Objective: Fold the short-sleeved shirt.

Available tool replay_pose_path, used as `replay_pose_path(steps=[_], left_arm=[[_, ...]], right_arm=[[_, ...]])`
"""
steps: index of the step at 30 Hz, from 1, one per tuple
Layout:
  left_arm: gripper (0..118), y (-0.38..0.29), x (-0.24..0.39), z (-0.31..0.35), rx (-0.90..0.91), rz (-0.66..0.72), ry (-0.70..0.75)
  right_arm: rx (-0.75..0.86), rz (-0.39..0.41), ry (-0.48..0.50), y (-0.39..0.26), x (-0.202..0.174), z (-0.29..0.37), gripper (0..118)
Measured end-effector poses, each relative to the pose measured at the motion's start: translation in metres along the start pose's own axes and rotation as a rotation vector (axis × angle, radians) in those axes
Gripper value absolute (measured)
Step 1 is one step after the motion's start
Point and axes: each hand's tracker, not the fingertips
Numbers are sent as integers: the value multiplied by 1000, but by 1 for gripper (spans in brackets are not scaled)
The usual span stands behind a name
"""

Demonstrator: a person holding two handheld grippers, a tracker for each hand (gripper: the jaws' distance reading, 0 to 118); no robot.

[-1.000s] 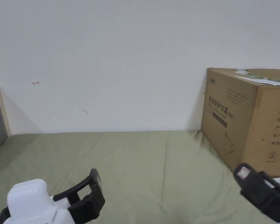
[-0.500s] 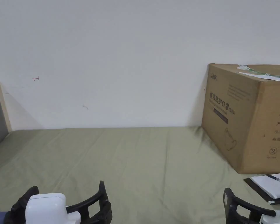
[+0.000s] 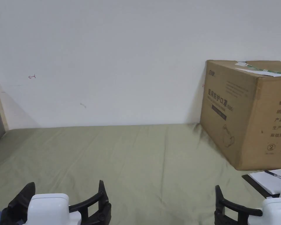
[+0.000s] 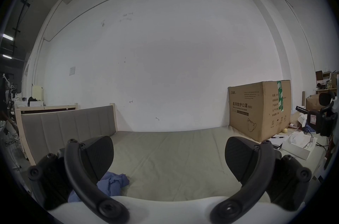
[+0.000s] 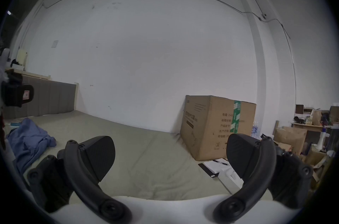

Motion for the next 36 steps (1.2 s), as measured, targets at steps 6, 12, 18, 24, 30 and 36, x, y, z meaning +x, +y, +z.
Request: replay_pose_path(steps=[6,12,18,24,30,36], left_arm=[[8,1,3,0,-29,-21,-73],[0,-3,5,-5,-71,-37,-62],[0,-3,3,-5,-94,-11,-76],[0,5,-54,21,-112,-70,13],[0,9,-158,78,-135,-120,396],[0,17,-211,125,-108,-140,571]], right_arm=[[-3,-93,68,7,-4,5,26],[-30,-79,59,5,2,0,0],[-50,-75,44,4,4,2,0],[-92,-122,118,6,-31,-9,0],[-58,-188,407,33,-136,-21,0],[41,-198,574,60,-205,-5,0]])
